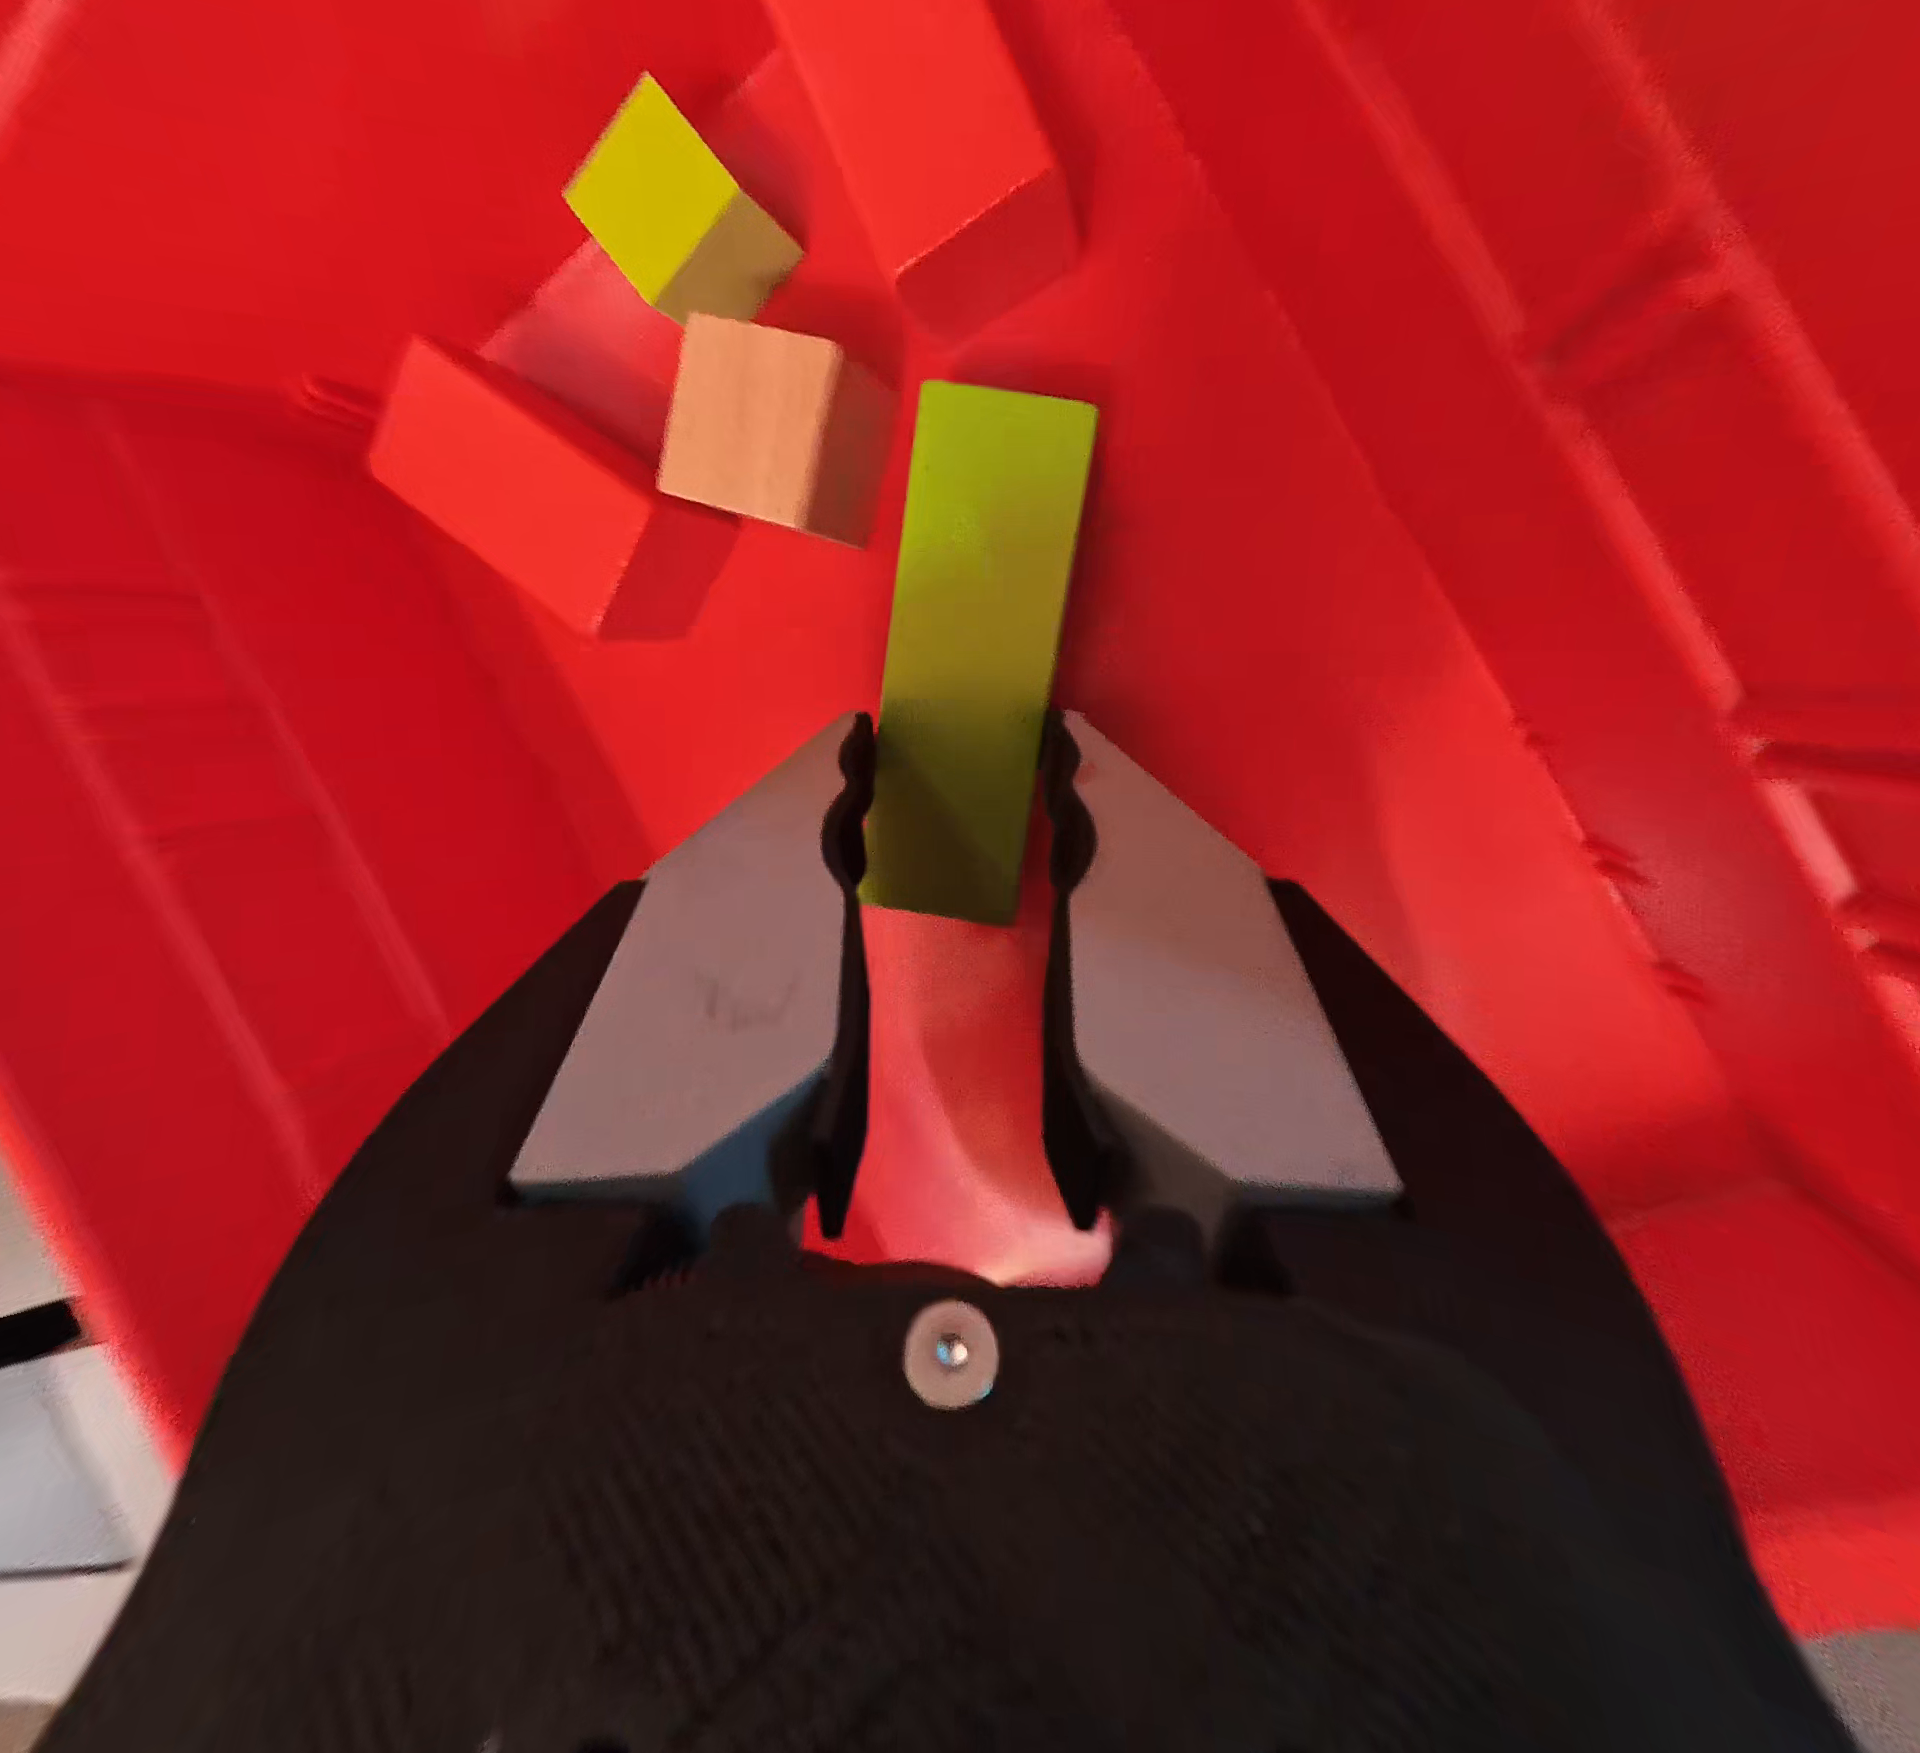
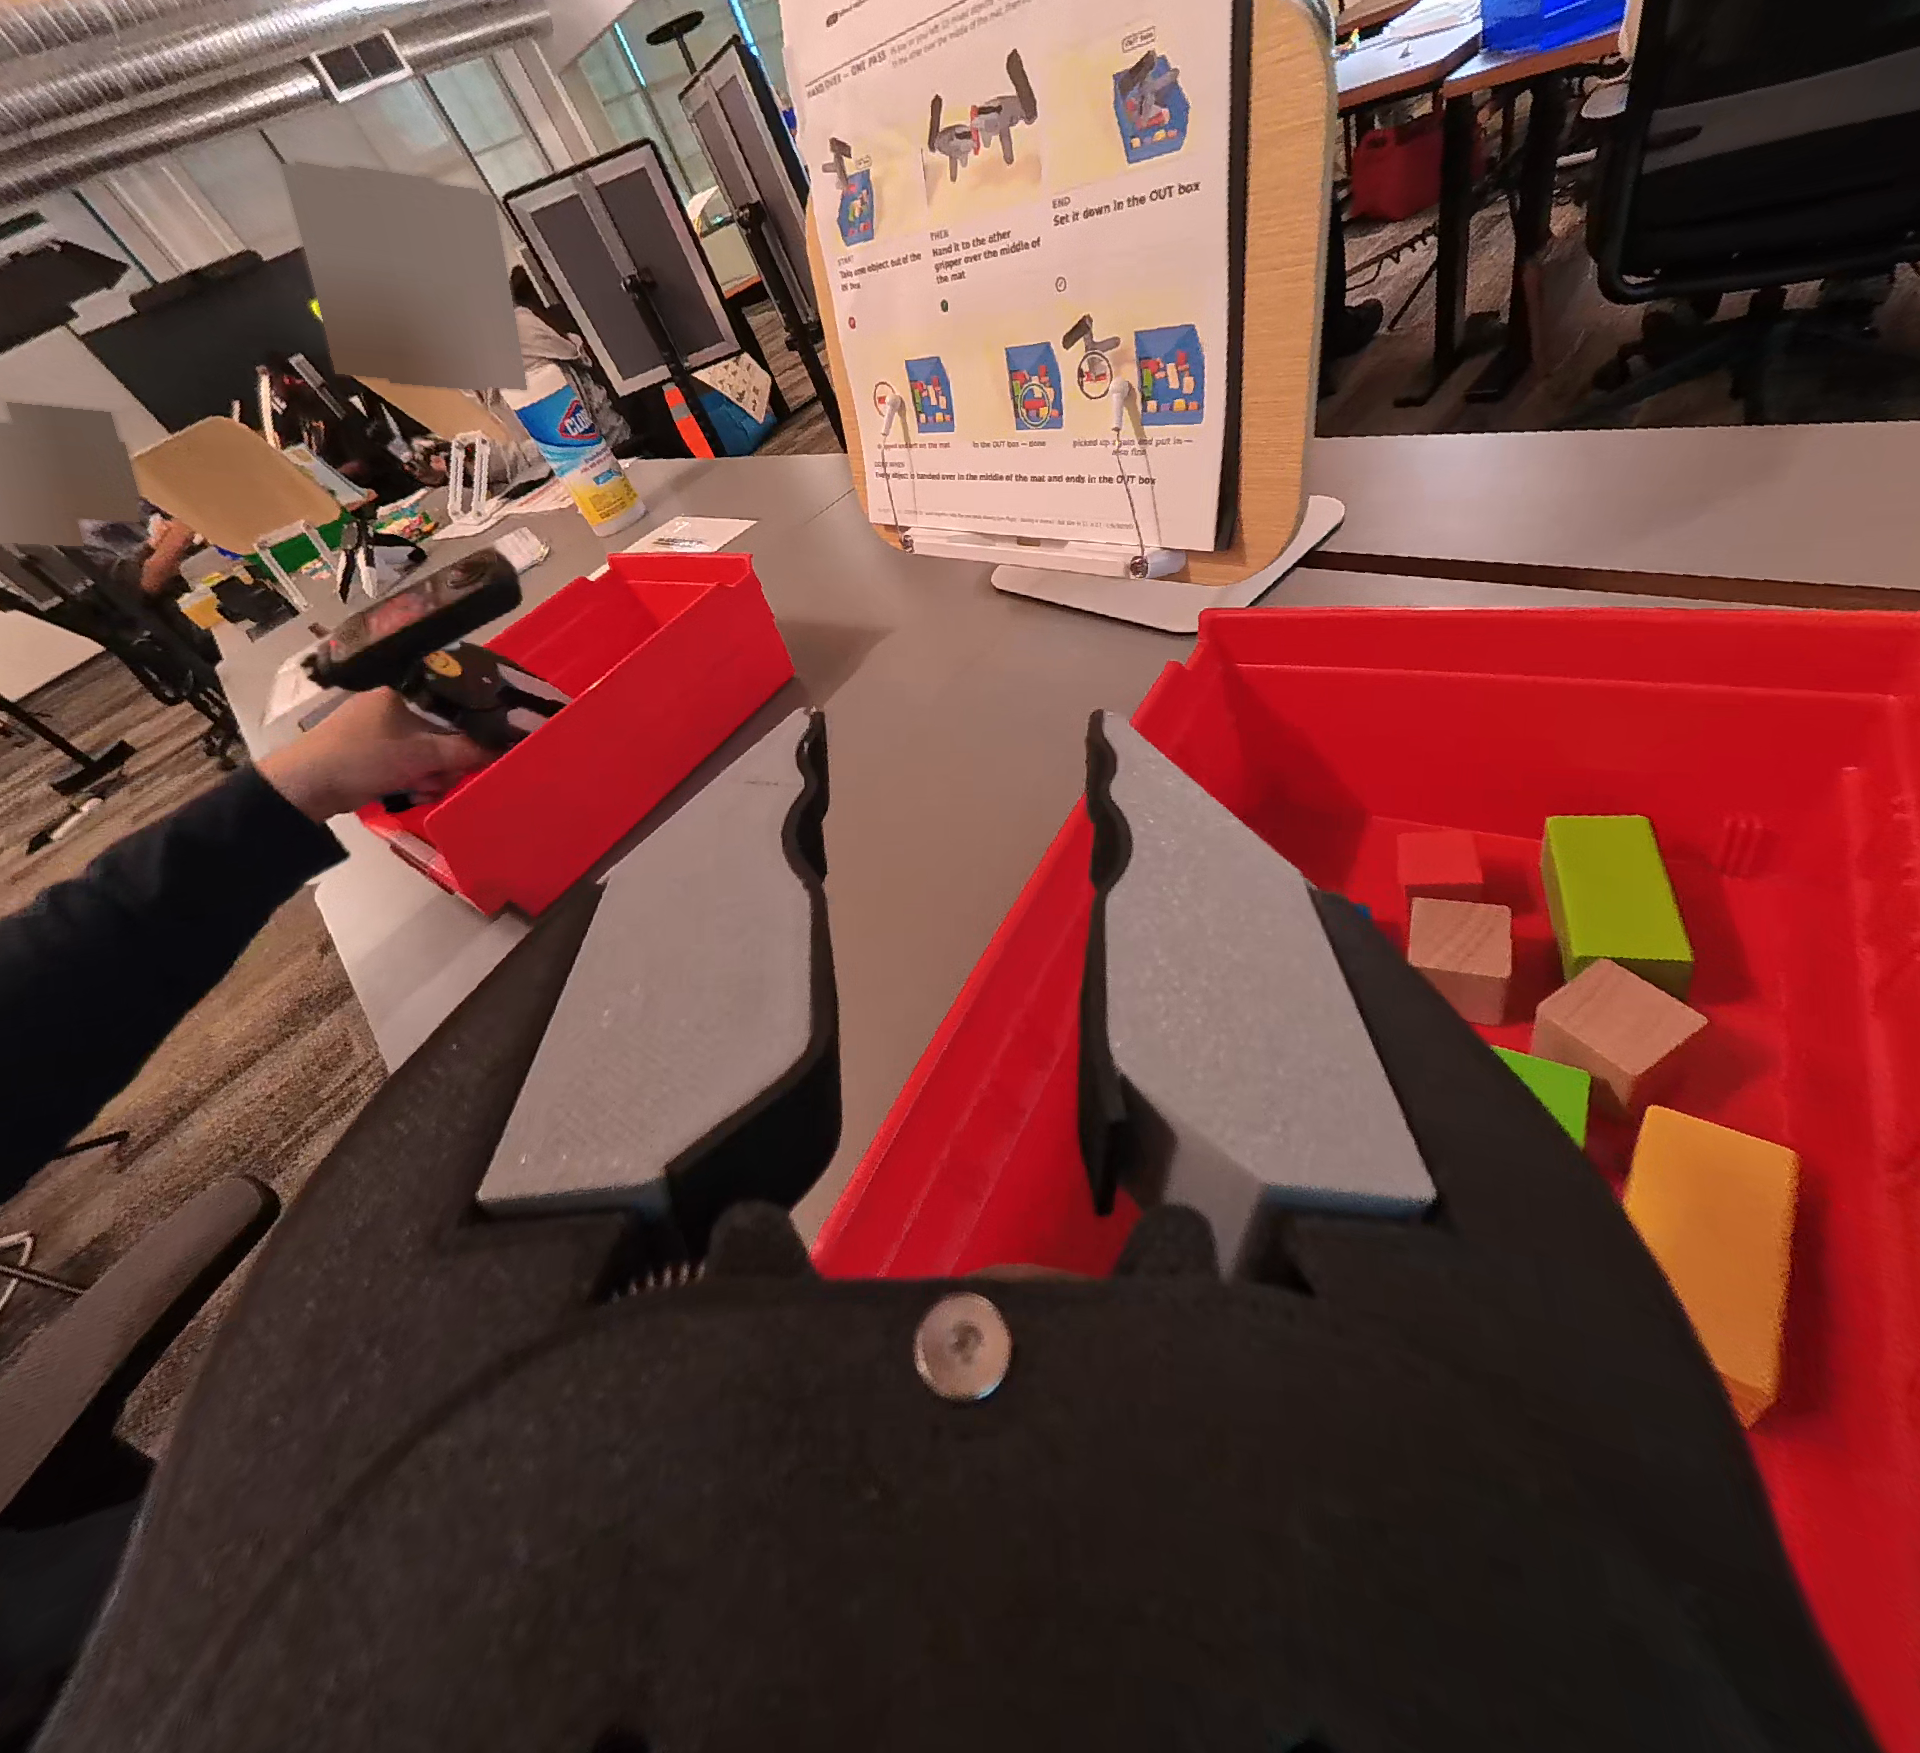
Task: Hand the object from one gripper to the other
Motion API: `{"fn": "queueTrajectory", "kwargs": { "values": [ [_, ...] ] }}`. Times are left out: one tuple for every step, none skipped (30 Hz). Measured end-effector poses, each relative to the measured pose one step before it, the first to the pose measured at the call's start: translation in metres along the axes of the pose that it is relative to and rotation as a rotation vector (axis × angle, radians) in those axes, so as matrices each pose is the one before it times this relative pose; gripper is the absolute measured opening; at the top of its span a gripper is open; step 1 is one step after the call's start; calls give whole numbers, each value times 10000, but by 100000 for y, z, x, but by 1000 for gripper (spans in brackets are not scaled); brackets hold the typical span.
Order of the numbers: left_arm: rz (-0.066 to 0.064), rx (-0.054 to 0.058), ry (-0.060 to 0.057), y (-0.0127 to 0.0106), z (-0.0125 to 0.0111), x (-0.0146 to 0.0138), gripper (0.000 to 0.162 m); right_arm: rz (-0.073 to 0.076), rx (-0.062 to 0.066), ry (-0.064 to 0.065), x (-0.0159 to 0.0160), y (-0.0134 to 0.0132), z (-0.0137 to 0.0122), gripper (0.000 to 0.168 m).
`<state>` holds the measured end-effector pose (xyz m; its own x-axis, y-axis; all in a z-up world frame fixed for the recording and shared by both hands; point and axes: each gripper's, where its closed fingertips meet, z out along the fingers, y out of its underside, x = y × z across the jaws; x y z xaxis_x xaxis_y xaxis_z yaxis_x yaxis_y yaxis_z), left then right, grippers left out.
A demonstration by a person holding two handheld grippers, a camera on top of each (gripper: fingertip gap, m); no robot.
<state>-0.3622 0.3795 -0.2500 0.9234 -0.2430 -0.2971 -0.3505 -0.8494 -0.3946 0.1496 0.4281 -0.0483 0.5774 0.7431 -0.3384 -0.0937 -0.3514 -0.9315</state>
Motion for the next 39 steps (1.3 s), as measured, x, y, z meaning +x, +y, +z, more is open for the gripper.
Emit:
{"fn": "queueTrajectory", "kwargs": {
  "values": [
    [361, 318, -548, -262, -391, -333, 30, -35, -51, -35, -208, 81, 140, 48],
    [281, 388, -521, -367, -555, -324, 30, -52, -71, -33, -240, 116, 178, 48],
    [205, 514, -470, -569, -741, -311, 31, -63, -85, -31, -268, 128, 216, 48],
    [171, 783, -538, -963, -1007, -446, 30, -72, -84, -49, -323, 133, 239, 48],
    [125, 899, -536, -1178, -1270, -529, 30, -81, -91, -82, -426, 141, 289, 48],
    [-20, 891, -362, -1300, -1421, -373, 31, -90, -112, -115, -516, 174, 324, 48],
    [-110, 1093, -69, -1706, -1603, 44, 31, -116, -131, -154, -631, 200, 367, 48],
    [-159, 1254, 153, -2128, -1745, 442, 31, -143, -154, -191, -730, 235, 405, 48],
    [-176, 1194, 219, -2256, -1724, 655, 31, -163, -171, -212, -819, 263, 433, 48],
    [-129, 1099, 325, -2316, -1586, 959, 31, -192, -154, -246, -928, 236, 463, 49],
    [-56, 1143, 548, -2473, -1473, 1480, 31, -225, -108, -338, -1144, 156, 500, 49],
    [-19, 1199, 761, -2585, -1306, 1995, 30, -286, -55, -499, -1490, 53, 521, 50],
    [-106, 995, 716, -2349, -884, 2040, 30, -439, 47, -692, -1934, -151, 524, 52],
    [-279, 619, 608, -1820, -400, 1842, 30, -617, 161, -801, -2292, -375, 529, 53],
    [-431, 414, 682, -1447, -114, 1890, 30, -635, 189, -805, -2400, -460, 576, 52],
    [-515, 511, 651, -1419, 14, 1801, 30, -514, 185, -783, -2340, -481, 647, 52],
    [-684, 624, 672, -1398, 127, 1752, 30, -339, 194, -743, -2192, -462, 722, 52],
    [-856, 506, 822, -1015, 282, 1824, 31, -181, 155, -668, -1913, -352, 772, 50],
    [-802, 335, 704, -564, 409, 1522, 30, -66, 39, -501, -1470, -129, 807, 44],
    [-617, 275, 407, -249, 434, 995, 30, 3, -102, -279, -938, 128, 808, 43],
    [-453, 182, 273, 5, 388, 686, 30, 13, -187, -115, -554, 288, 729, 46],
    [-388, 103, 218, 153, 303, 494, 31, -13, -193, -1, -295, 328, 602, 50],
    [-381, 95, 218, 199, 190, 400, 31, -42, -130, 77, -104, 244, 448, 54],
    [-381, 153, 288, 143, 121, 438, 31, -48, -23, 115, 19, 79, 308, 53],
    [-361, 137, 323, 159, 169, 430, 30, 0, 82, 128, 117, -100, 198, 54],
    [-382, -88, 264, 355, 251, 299, 30, 62, 156, 50, 71, -202, 135, 54],
    [-287, -117, 178, 353, 251, 207, 30, 82, 204, -96, -123, -257, 124, 53],
    [-130, -9, 133, 219, 217, 233, 30, 83, 200, -162, -203, -215, 140, 52],
    [-84, 30, 129, 140, 225, 248, 30, 85, 117, -147, -169, -83, 171, 51],
    [-134, -64, 116, 236, 271, 171, 30, 57, 22, -142, -177, 49, 200, 52],
    [-106, -126, 31, 319, 286, 19, 30, 11, -9, -166, -265, 87, 182, 52],
    [32, -100, -10, 305, 227, -33, 31, 0, 9, -150, -275, 55, 182, 52],
    [106, -62, -28, 273, 167, -62, 30, 3, 1, -138, -263, 48, 157, 51],
    [42, -68, 0, 278, 141, -27, 31, 17, -21, -73, -146, 76, 157, 50],
    [-94, -59, 98, 223, 142, 99, 30, 22, -45, 21, 25, 127, 143, 49],
    [-142, -10, 145, 124, 128, 192, 30, 39, -55, 89, 152, 158, 147, 47],
    [-64, 20, 44, 43, 103, 87, 30, 55, -60, 89, 185, 172, 115, 38],
    [13, 1, -75, 57, 74, -84, 31, 69, -21, 42, 114, 99, 71, 32],
    [-9, 34, -51, -9, 34, -88, 31, 110, 59, 39, 129, -52, 24, 32]
  ]
}}
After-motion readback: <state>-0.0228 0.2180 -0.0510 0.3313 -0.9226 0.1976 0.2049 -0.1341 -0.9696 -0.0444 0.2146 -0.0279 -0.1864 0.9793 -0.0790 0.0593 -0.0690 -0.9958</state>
